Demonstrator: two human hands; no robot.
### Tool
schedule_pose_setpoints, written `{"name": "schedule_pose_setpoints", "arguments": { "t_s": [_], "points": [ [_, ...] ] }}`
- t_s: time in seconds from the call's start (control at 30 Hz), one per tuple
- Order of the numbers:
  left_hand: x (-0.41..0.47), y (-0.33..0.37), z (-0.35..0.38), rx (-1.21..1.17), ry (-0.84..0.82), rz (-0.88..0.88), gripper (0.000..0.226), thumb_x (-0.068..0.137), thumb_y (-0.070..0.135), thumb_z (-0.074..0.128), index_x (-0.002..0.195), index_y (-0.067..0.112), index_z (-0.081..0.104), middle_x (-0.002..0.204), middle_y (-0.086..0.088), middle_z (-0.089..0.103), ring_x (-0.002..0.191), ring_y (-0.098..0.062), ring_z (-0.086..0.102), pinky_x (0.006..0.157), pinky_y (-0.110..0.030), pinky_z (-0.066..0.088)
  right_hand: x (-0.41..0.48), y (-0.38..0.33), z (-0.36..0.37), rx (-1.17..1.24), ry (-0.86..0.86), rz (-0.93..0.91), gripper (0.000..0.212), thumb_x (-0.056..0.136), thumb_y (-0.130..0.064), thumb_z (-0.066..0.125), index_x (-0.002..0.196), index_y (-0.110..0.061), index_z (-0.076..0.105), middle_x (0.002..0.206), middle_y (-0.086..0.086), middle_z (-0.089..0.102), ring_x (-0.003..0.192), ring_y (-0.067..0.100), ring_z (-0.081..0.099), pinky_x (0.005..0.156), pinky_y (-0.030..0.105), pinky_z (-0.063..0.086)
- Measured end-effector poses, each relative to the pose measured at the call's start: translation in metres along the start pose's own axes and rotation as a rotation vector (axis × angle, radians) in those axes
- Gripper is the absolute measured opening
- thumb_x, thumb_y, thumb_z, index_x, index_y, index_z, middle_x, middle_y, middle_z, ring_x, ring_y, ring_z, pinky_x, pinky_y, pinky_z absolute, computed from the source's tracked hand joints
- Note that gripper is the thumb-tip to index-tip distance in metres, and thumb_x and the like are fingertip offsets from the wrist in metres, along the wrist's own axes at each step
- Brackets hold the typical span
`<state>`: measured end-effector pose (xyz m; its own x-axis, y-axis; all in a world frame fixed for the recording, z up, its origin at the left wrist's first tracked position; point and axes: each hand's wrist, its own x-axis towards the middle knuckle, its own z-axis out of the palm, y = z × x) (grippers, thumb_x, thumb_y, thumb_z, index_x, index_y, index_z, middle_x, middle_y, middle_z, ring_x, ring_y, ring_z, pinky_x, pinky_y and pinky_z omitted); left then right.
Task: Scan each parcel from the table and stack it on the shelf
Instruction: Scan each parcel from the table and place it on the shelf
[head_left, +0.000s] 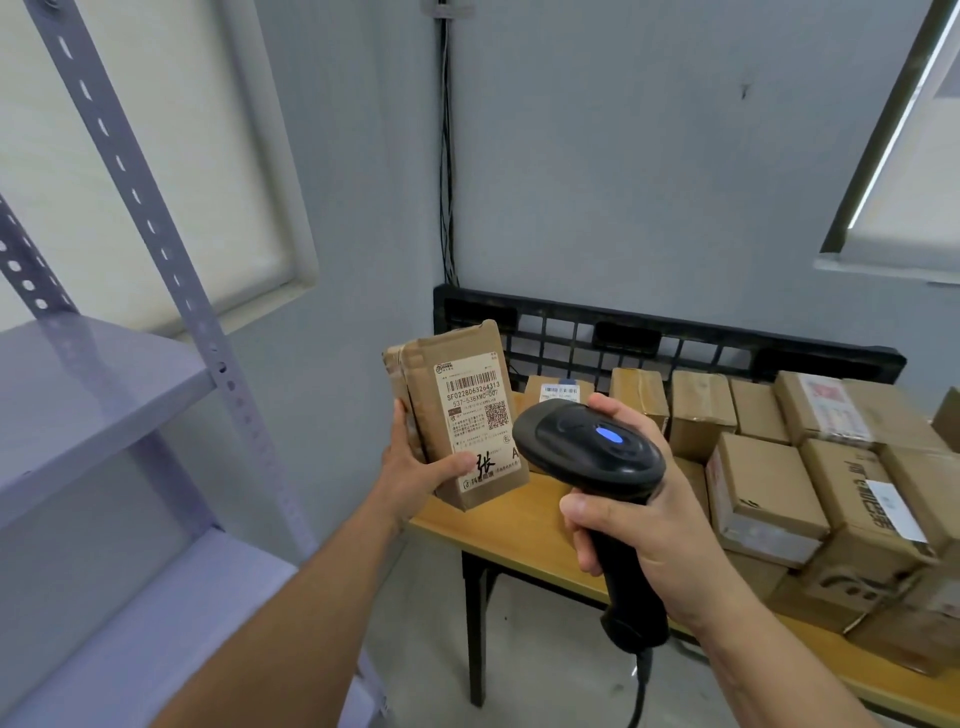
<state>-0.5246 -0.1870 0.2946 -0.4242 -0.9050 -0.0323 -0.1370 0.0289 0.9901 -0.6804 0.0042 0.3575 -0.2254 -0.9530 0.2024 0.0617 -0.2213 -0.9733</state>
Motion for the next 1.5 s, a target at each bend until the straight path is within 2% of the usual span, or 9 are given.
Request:
{"name": "schedule_pose_setpoints", "arguments": {
  "t_s": [0.1,0.23,0.33,0.53,0.83,1.03,1.27,1.43,1.5],
  "points": [
    [-0.005,0.005,0.001,-0.027,0.022,0.009,0.117,0.075,0.015,0.08,0.154,0.03,-0.005,0.148,-0.002,0.042,0.133,-0.022,0.043,0.1,-0.037,0.047,0.0,-0.005,-0.003,-0.05,0.042,-0.025,0.082,0.069,-0.006,0.08,0.131,-0.045,0.045,0.091,0.012,0.065,0.049,0.029,0.056,0.048,0.034,0.05],
    [-0.011,0.023,-0.006,-0.093,0.086,0.075,0.098,0.078,0.023,0.077,0.148,0.037,0.011,0.137,-0.002,0.054,0.12,-0.025,0.057,0.066,-0.023,0.056,0.003,-0.018,-0.005,-0.117,0.057,-0.068,0.086,0.064,-0.014,0.079,0.135,-0.044,0.04,0.091,0.018,0.067,0.052,0.031,0.059,0.051,0.036,0.053],
    [-0.025,0.046,-0.018,-0.121,0.155,0.123,0.102,0.071,0.038,0.081,0.148,0.039,0.014,0.131,-0.003,0.059,0.111,-0.022,0.063,0.065,-0.026,0.058,0.008,-0.026,-0.002,-0.128,0.012,-0.102,0.089,0.064,-0.013,0.076,0.138,-0.041,0.037,0.092,0.017,0.068,0.053,0.031,0.059,0.052,0.036,0.054],
    [-0.069,0.093,-0.055,-0.103,0.373,0.224,0.052,0.091,0.024,0.061,0.132,0.041,0.033,0.119,-0.001,0.064,0.083,-0.002,0.067,0.054,-0.013,0.05,0.023,-0.032,0.019,-0.062,-0.148,-0.142,0.088,0.063,-0.007,0.075,0.138,-0.039,0.04,0.086,0.006,0.07,0.049,0.029,0.057,0.048,0.034,0.051],
    [-0.127,0.132,-0.148,-0.099,0.708,0.132,0.049,0.088,0.046,0.06,0.132,0.037,0.041,0.117,0.006,0.067,0.094,-0.016,0.068,0.076,-0.034,0.054,0.048,-0.034,0.073,0.024,-0.364,-0.134,0.084,0.071,0.006,0.073,0.13,-0.046,0.045,0.073,0.012,0.064,0.049,0.029,0.054,0.047,0.036,0.048],
    [-0.126,0.131,-0.201,-0.141,0.813,0.02,0.057,0.086,0.05,0.06,0.136,0.034,0.038,0.102,0.006,0.063,0.076,-0.015,0.06,0.073,-0.034,0.052,0.075,-0.037,0.119,0.012,-0.433,-0.139,0.084,0.075,0.011,0.071,0.131,-0.046,0.045,0.085,0.008,0.067,0.051,0.031,0.055,0.05,0.039,0.05],
    [-0.101,0.134,-0.253,-0.199,0.792,-0.118,0.057,0.086,0.055,0.057,0.134,0.031,0.04,0.103,0.0,0.059,0.087,-0.022,0.06,0.073,-0.038,0.053,0.112,-0.034,0.17,0.0,-0.472,-0.137,0.082,0.075,0.012,0.071,0.124,-0.05,0.048,0.09,0.003,0.068,0.051,0.029,0.057,0.051,0.037,0.051],
    [-0.076,0.139,-0.276,-0.135,0.939,0.038,0.058,0.092,0.038,0.054,0.145,0.039,0.028,0.115,0.003,0.058,0.089,-0.015,0.058,0.065,-0.032,0.048,0.13,-0.027,0.196,-0.003,-0.465,-0.136,0.081,0.076,0.013,0.07,0.125,-0.048,0.047,0.086,-0.001,0.07,0.05,0.029,0.056,0.05,0.037,0.051],
    [-0.07,0.138,-0.288,-0.013,1.033,0.126,0.055,0.094,0.03,0.052,0.144,0.04,0.033,0.117,0.006,0.054,0.099,-0.019,0.059,0.083,-0.041,0.053,0.137,-0.025,0.204,-0.008,-0.463,-0.138,0.081,0.076,0.012,0.07,0.125,-0.047,0.046,0.088,0.0,0.07,0.05,0.029,0.057,0.05,0.037,0.051]
  ]
}}
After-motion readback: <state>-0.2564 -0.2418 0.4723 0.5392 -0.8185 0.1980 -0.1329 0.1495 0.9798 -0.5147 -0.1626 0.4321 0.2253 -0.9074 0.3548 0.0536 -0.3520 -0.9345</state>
